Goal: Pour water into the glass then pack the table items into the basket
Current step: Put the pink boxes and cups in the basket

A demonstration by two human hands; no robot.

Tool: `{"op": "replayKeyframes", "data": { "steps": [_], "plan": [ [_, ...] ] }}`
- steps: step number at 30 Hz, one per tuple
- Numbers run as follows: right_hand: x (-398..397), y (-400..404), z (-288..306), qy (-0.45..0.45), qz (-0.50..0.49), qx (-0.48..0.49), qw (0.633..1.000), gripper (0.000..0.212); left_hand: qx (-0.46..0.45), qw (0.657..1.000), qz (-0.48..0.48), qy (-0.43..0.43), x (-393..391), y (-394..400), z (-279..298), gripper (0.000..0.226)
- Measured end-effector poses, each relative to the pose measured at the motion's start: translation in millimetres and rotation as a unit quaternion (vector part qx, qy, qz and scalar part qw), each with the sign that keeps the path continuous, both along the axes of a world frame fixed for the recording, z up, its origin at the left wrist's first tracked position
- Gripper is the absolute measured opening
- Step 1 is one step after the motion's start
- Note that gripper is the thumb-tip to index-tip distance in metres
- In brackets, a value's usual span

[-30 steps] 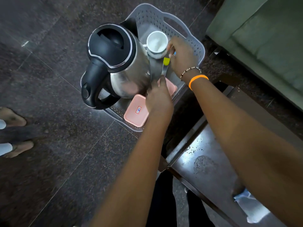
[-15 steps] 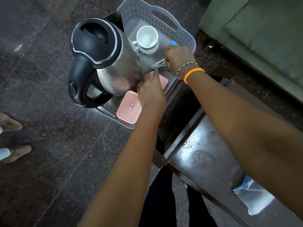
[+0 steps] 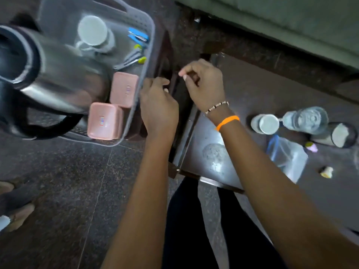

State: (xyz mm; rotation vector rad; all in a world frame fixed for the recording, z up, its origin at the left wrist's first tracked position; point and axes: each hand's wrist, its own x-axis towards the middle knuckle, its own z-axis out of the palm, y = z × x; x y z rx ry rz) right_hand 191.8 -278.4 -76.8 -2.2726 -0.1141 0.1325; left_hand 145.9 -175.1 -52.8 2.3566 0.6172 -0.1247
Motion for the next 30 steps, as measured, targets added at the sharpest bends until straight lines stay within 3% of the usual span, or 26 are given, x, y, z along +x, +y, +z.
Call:
{"op": "replayKeyframes", "data": {
  "steps": [7, 11, 15, 19, 25, 30],
  "plan": [
    [-106.2, -127.4, -12.0, 0.11, -0.102, -0.048, 0.987, 0.013, -0.074, 0.989, -0.106, 0.071, -52.8, -113.9, -12.6, 0.031],
    [-147.3, -189.4, -24.4, 0.173, -0.172, -0.035, 0.969, 0.017, -0.075, 0.965, -0.211, 0.138, -67.4, -167.8, -32.9, 0.036],
    [-173.7, -251.1, -30.1, 0.172, -0.245, -0.042, 0.953, 0.015, -0.068, 0.923, -0.304, 0.227, -72.9, -214.9, -55.7, 0.057],
    [-186.5, -312.0, -43.0, 0.146, -0.321, -0.073, 0.933, 0.022, -0.018, 0.902, -0.333, 0.275, -71.3, -249.1, -77.1, 0.068],
    [-182.1, -384.9, -89.5, 0.238, -0.226, -0.197, 0.924, 0.06, 0.031, 0.91, -0.316, 0.267, -66.1, -286.4, -109.3, 0.056],
    [-178.9, -409.4, -117.9, 0.324, -0.092, -0.239, 0.911, 0.064, 0.083, 0.918, -0.291, 0.255, -62.7, -295.2, -127.9, 0.044]
  ]
}}
